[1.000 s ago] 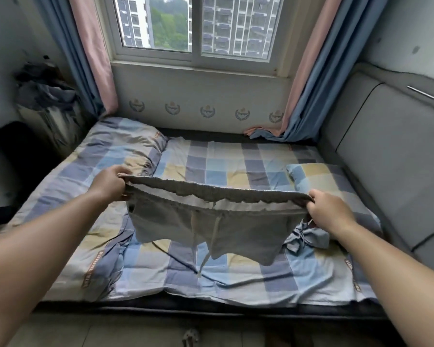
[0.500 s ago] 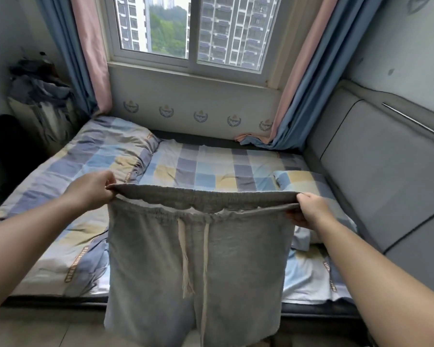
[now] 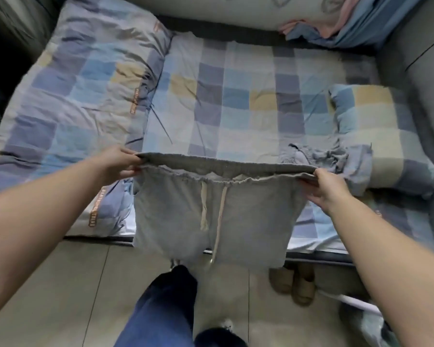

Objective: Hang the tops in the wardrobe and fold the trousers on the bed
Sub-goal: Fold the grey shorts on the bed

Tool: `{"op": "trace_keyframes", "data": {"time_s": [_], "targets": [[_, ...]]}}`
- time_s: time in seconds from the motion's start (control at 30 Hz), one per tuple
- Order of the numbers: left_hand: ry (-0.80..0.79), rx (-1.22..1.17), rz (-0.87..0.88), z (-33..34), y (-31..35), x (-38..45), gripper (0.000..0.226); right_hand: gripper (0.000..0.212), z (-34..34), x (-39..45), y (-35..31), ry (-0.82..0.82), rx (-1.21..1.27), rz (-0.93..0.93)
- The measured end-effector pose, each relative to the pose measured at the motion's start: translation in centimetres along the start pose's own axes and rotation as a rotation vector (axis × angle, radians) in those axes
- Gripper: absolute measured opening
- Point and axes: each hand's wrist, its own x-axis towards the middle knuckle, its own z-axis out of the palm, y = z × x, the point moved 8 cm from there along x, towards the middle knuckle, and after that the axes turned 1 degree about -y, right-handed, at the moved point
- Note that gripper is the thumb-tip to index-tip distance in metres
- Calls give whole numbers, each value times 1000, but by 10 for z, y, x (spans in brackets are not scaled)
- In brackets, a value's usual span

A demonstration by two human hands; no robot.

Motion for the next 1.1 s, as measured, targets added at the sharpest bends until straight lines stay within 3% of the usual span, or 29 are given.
{"op": "trace_keyframes", "data": {"time_s": [0.2,0.57,0.63,0.67,0.77,0.87,0.97,1.1], "targets": [[86,-201,-80,18,14,122,20,26,72,89,-16,70,69,26],[201,-255,-51,55,8,355,19,19,216,279,4,69,126,64],[219,-265,-51,60,-2,389,7,14,235,312,2,81,163,40],[205,-277,-51,65,-4,399,13,15,241,323,-1,76,182,25],[153,-277,-4,71,-14,438,56,48,277,364,5,-3,247,-19],[159,-206,-26,62,-48,450,61,57,319,378,38,-80,104,-12],[156,-83,-81,41,-105,450,53,47,374,367,77,-120,-139,-78],[95,-77,-169,24,-168,433,37,24,466,312,122,-337,-260,-70]]}}
